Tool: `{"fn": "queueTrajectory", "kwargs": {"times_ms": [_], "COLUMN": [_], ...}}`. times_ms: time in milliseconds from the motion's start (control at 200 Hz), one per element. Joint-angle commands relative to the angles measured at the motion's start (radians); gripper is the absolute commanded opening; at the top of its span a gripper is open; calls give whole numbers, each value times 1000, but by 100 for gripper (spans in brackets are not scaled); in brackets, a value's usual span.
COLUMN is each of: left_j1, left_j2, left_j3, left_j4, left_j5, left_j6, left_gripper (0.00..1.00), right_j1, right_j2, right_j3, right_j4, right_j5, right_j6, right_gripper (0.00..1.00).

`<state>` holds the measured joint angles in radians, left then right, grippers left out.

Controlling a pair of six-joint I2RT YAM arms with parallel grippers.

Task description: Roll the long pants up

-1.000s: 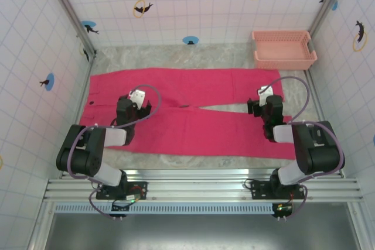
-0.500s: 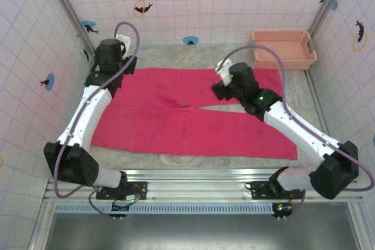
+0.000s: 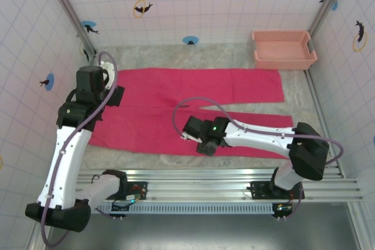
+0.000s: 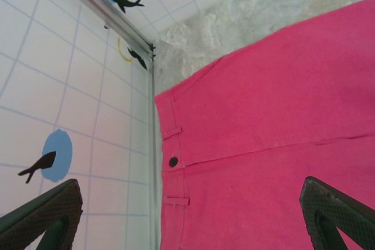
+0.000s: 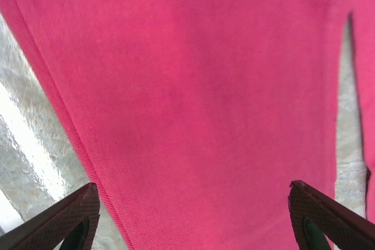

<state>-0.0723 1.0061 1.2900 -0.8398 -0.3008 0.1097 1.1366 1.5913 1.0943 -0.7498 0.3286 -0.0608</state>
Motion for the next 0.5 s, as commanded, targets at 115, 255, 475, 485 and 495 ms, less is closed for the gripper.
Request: {"fn": "queueTrajectory", "kwargs": {"times_ms": [115,255,475,485,495], "left_j1": [-3,-4,-5,-5,-5], "left_j2": [-20,-40,-63,-64,-64], "left_j3": [-57,-76,-111,-110,-112], "left_j4": [-70,-68,-79,-81,-81], "left_j5": [17,-14,-4,-3,-3], "left_j6": [72,94,92,92,93], "left_gripper": [97,97,98,97,97], "right_j1": [62,81,84,84,84], "right_j2": [90,161,228,231,233], "right_j3": [-20,-23,-29,-27,-25], "right_j4": [29,47,79,77,76], "right_j5": [50,40,4,4,6], "right_j6": [47,73,89,90,90], "right_gripper": [83,79,69,68,67]}}
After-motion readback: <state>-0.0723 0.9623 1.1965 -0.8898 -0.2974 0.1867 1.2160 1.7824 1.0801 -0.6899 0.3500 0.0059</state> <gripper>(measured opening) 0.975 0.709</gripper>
